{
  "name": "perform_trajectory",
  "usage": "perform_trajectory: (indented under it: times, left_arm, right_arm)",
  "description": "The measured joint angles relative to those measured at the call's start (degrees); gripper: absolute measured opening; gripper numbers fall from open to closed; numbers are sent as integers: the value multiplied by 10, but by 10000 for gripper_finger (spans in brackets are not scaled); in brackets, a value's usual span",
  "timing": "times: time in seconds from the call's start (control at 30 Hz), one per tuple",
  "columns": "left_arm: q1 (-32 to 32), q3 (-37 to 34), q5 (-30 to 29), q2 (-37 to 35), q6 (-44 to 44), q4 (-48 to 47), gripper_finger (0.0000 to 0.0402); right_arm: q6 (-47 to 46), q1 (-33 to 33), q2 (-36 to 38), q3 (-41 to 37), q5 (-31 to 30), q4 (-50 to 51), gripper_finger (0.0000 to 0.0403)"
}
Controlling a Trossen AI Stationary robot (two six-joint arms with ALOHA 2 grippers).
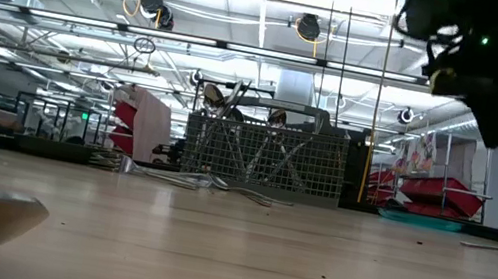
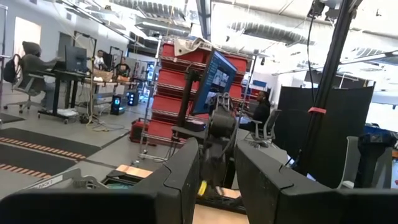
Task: Sort silverware
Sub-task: Put the knife into the silverware basket
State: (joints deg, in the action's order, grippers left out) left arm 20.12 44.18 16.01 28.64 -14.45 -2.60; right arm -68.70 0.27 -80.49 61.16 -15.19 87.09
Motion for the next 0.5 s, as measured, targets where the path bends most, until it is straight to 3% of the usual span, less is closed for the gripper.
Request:
perform_trajectory:
  times: [0.13, 0.2, 0.27, 0.4, 0.5]
  left_arm:
    - [0, 0, 0, 0, -11, 1, 109]
    - [0, 0, 6, 0, -51, 0, 109]
    - [-1, 0, 61, 0, -79, -19, 109]
    - [-36, 0, 158, 0, -101, -146, 108]
    - [-87, 0, 149, 0, -72, -265, 108]
  right_arm:
    - [-72, 9, -12, -56, 10, -79, 62]
    - [-47, 14, -12, -83, 45, -188, 63]
    - [3, 24, -12, -107, 89, -317, 61]
    - [28, 62, -18, -127, 104, -461, 51]
    - [30, 89, -21, -127, 90, -470, 42]
